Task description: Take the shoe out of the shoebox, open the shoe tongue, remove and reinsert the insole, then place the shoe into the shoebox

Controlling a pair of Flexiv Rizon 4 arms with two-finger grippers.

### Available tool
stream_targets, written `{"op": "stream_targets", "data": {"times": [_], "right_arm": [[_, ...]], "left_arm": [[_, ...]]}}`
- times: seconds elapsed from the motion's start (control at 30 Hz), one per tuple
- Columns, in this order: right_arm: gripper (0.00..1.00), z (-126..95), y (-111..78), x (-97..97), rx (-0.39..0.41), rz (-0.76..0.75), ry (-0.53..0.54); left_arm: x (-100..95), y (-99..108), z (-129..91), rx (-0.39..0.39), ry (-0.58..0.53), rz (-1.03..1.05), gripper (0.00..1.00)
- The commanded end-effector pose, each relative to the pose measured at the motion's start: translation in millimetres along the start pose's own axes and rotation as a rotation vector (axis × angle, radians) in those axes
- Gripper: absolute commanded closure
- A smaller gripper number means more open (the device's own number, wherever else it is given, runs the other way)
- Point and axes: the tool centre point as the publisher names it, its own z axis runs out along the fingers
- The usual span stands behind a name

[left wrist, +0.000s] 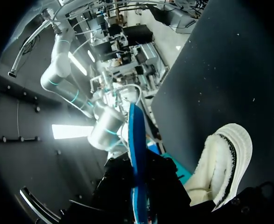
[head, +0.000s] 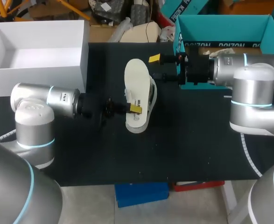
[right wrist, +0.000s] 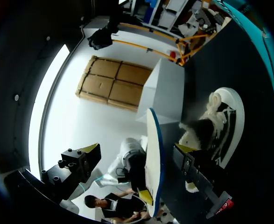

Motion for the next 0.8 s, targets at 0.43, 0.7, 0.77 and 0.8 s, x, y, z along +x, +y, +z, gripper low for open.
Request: {"op": "stream_targets", "data": {"times": [0.43, 0.7, 0.77, 0.8], "right_arm": [[0.00, 1, -0.9, 0.3, -0.004, 0.000, -0.002], [0.00, 1, -0.9, 0.3, -0.004, 0.000, -0.002], [0.00, 1, -0.9, 0.3, -0.004, 0.000, -0.002], [0.00, 1, -0.9, 0.3, -0.004, 0.000, -0.002]], "left_arm": [[-3.4, 33, 2, -0.029, -0.061, -0.064, 1.00], [-7.9, 37, -1, -0.036, -0.089, -0.105, 1.00], [-8.6, 35, -1, -0.033, -0.087, -0.103, 1.00], [-8.6, 34, -1, -0.029, -0.087, -0.104, 1.00]]}}
